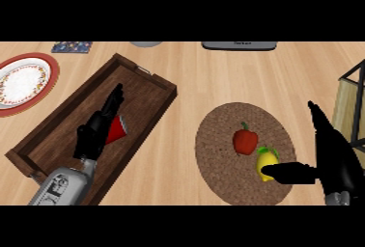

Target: Pick the bell pepper from the placemat and place it in the tiered shelf

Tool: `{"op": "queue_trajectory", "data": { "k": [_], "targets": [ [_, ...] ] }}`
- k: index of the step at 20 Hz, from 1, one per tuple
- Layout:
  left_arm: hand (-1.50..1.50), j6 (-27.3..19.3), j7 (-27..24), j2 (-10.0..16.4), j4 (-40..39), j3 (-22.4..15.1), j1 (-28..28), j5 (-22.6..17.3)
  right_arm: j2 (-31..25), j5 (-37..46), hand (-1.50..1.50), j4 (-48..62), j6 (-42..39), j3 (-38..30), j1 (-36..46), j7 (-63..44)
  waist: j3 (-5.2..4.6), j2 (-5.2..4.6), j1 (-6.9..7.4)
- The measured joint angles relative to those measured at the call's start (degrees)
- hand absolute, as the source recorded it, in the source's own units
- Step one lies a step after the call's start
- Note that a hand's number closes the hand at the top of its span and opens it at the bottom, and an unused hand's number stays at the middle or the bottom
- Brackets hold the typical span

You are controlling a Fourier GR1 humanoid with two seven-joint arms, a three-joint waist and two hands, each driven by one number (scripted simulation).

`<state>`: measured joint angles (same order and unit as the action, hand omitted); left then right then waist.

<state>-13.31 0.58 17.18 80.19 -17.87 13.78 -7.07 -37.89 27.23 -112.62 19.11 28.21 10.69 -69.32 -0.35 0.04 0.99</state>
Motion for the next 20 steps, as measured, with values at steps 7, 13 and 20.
{"op": "queue_trajectory", "data": {
  "k": [7,13,20],
  "targets": [
    [0.00,0.73,0.80,0.63,0.96,1.02,-0.42,0.10,7.90,5.68,-1.50,2.93,-5.66,0.32,6.23,-2.43,0.10,0.15,-0.47],
    [0.00,1.18,0.42,0.68,1.23,1.68,-1.47,0.20,15.07,11.91,-1.50,6.78,-9.02,-0.80,8.60,-2.48,0.13,0.20,-0.79],
    [0.00,1.26,-0.78,-0.42,-0.29,2.28,-1.08,0.85,23.01,17.30,-1.50,11.34,-12.90,-3.09,11.13,-2.24,0.21,0.09,-1.03]
  ]
}}
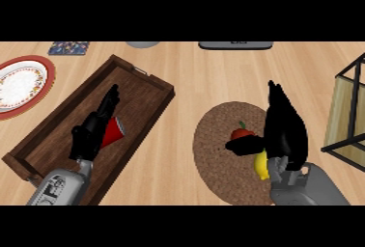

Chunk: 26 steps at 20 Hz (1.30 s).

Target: Pick the bell pepper from the placemat and place it in the tiered shelf

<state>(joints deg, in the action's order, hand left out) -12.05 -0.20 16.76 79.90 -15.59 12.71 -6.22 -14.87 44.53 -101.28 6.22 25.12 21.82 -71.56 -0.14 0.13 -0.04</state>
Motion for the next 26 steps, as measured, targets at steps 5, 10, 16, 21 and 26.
{"op": "queue_trajectory", "data": {
  "k": [5,10,16,21,26],
  "targets": [
    [0.00,0.07,0.38,-0.12,1.59,0.06,-1.14,0.41,5.00,4.53,-1.50,0.93,-2.55,-1.30,-0.97,0.32,0.07,0.13,0.02],
    [0.00,0.40,0.20,-0.47,1.88,0.31,-1.63,0.80,8.51,7.45,-1.50,2.44,-4.66,-3.26,-1.75,0.98,0.10,0.06,-0.02],
    [0.00,0.92,0.56,-1.04,2.07,0.72,-1.72,1.08,12.36,10.78,-1.50,4.41,-6.80,-5.25,-2.42,1.80,0.10,-0.03,0.05],
    [0.00,1.27,0.62,-1.36,1.93,1.24,-1.50,1.75,13.79,12.25,-1.50,6.72,-8.00,-6.63,-3.14,2.93,0.13,-0.07,0.12],
    [0.00,2.02,0.94,-1.38,1.55,2.31,-1.10,2.17,14.24,12.81,-1.50,7.34,-8.66,-7.83,-3.89,3.82,0.13,-0.09,0.06]
  ]
}}
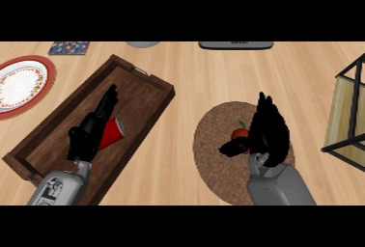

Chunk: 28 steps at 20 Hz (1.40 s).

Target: Pick the bell pepper from the placemat and place it in the tiered shelf

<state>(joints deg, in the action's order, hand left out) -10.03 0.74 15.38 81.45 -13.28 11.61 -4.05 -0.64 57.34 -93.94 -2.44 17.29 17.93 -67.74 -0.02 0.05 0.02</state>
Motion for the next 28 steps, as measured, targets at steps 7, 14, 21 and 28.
{"op": "queue_trajectory", "data": {
  "k": [7,14,21,28],
  "targets": [
    [0.00,0.48,-0.47,-1.04,0.40,0.39,-0.47,1.10,0.18,0.81,-1.50,4.49,0.59,-1.45,0.06,1.13,0.07,0.01,0.21],
    [0.00,1.60,0.76,-1.59,0.82,1.63,-0.38,1.59,0.23,0.13,-1.50,5.11,0.79,-2.34,-1.54,2.62,0.02,-0.01,0.12],
    [0.00,3.01,0.48,-2.33,0.80,2.57,-0.98,2.45,0.25,-0.97,-1.50,8.24,2.85,-1.25,-1.99,3.51,0.02,-0.03,0.17],
    [0.00,3.52,0.47,-3.19,2.48,3.41,-2.20,3.79,0.21,-1.45,1.50,12.20,4.09,0.18,-2.43,4.79,0.02,0.09,0.21]
  ]
}}
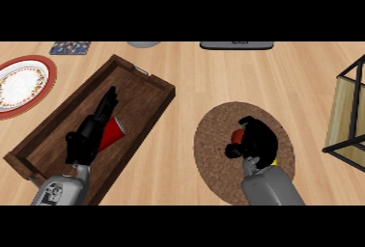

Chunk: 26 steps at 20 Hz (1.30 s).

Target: Pick the bell pepper from the placemat and place it in the tiered shelf

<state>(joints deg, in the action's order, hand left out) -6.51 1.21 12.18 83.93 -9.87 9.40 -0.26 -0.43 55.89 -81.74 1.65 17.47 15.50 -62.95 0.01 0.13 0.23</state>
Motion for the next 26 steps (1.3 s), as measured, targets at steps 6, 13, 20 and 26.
{"op": "queue_trajectory", "data": {
  "k": [6,13,20,26],
  "targets": [
    [0.00,1.10,-1.01,-1.28,-1.62,1.39,0.35,1.14,-0.08,3.02,1.50,0.40,-0.61,-0.37,-0.35,1.67,-0.07,0.08,-0.21],
    [0.00,1.02,-1.26,-1.67,-1.81,2.05,-0.08,1.66,-8.37,-2.59,1.50,-6.91,-7.69,7.67,-6.32,19.50,0.17,0.55,-0.89],
    [0.00,0.85,-0.81,-1.81,-2.31,2.27,-0.57,1.48,-18.47,-9.29,1.50,-15.80,-14.38,18.12,-11.45,42.91,0.49,1.27,-1.89],
    [0.00,0.02,-0.74,-1.05,-1.83,3.72,-1.53,1.40,-25.99,-20.36,1.50,-26.73,-16.45,16.81,-16.98,59.28,0.72,1.57,-4.92]
  ]
}}
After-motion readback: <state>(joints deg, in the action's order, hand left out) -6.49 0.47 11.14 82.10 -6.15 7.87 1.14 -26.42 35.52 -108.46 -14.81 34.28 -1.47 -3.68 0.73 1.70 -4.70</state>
